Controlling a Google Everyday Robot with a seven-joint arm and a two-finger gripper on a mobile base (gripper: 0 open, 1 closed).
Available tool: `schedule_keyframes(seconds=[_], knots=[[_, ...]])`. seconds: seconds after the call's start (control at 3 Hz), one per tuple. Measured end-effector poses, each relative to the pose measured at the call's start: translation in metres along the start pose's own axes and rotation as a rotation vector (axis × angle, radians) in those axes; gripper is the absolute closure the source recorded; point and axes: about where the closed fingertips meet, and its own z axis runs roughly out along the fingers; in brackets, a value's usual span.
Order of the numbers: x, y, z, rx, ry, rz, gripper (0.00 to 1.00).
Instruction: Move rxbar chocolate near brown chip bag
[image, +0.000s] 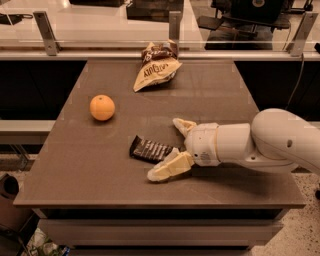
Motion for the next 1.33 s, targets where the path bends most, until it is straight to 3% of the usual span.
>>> schedule_keyframes(seconds=[0.33, 1.33], knots=[[-0.0013, 0.0040, 0.0130, -0.022, -0.049, 0.007, 0.18], [-0.0059, 0.0044, 0.0119, -0.023, -0.052, 0.007, 0.87]])
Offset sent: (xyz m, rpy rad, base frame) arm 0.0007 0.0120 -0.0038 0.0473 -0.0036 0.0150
